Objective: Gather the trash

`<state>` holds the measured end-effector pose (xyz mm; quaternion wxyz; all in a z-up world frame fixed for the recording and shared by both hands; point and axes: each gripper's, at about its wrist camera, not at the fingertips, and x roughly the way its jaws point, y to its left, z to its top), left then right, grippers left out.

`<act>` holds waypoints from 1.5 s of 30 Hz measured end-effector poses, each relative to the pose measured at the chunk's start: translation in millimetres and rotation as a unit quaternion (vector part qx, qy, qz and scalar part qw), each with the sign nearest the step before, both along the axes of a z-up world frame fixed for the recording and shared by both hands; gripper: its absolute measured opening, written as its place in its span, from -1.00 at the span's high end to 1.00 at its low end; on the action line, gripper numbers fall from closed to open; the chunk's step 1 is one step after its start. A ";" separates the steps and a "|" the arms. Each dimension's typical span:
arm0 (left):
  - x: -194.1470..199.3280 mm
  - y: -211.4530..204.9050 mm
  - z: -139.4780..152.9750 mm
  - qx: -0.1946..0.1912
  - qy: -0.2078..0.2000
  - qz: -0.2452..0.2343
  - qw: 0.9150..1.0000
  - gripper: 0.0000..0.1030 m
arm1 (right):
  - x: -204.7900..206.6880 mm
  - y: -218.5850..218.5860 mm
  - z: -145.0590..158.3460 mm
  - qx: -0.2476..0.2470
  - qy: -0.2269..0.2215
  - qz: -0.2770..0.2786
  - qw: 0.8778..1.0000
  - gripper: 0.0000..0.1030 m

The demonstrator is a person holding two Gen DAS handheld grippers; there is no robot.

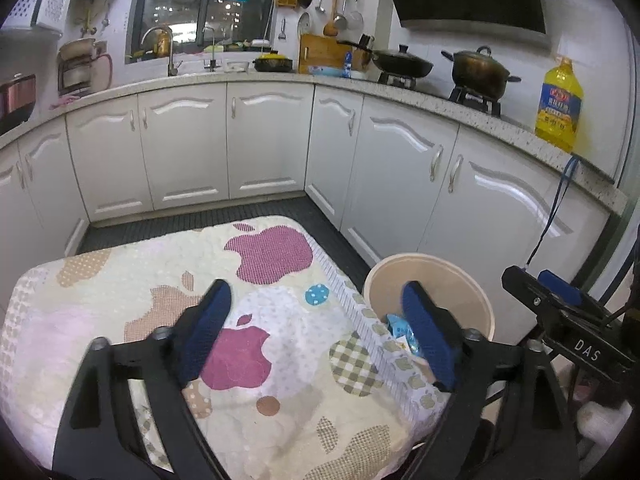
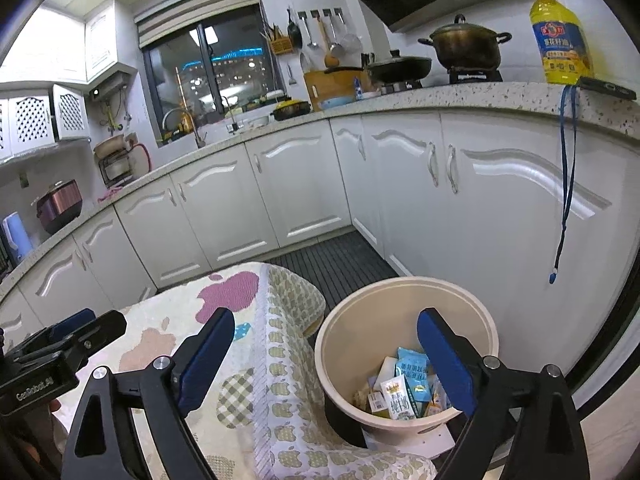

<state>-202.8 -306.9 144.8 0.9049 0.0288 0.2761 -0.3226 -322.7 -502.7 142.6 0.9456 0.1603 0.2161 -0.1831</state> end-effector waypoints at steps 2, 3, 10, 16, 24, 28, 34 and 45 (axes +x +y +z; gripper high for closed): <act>-2.5 2.4 3.9 -0.004 -0.007 0.001 1.000 -0.71 | -1.6 2.5 3.4 -0.006 -0.007 0.001 1.000 -0.80; -3.4 2.9 5.5 -0.006 -0.009 0.002 1.000 -0.71 | -2.5 3.5 5.1 -0.009 -0.010 0.000 1.000 -0.81; -8.6 8.4 15.0 -0.015 -0.022 0.006 1.000 -0.71 | -5.8 7.6 12.2 -0.017 -0.025 0.000 1.000 -0.81; -14.8 13.1 19.1 -0.015 -0.039 0.012 0.999 -0.71 | -9.9 11.0 15.7 -0.024 -0.038 -0.001 0.999 -0.82; -17.5 19.6 23.9 -0.029 -0.049 0.018 0.998 -0.71 | -12.5 13.5 18.1 -0.026 -0.042 0.002 0.999 -0.82; -18.0 18.9 23.9 -0.025 -0.052 0.021 0.998 -0.71 | -12.7 14.1 18.7 -0.025 -0.044 0.003 0.999 -0.82; -20.2 18.5 23.5 -0.024 -0.058 0.029 0.998 -0.71 | -12.0 13.4 18.8 -0.025 -0.045 0.002 0.999 -0.82; -15.4 12.7 15.9 -0.023 -0.046 0.018 0.998 -0.71 | -5.1 11.2 11.5 -0.030 -0.038 0.006 0.999 -0.82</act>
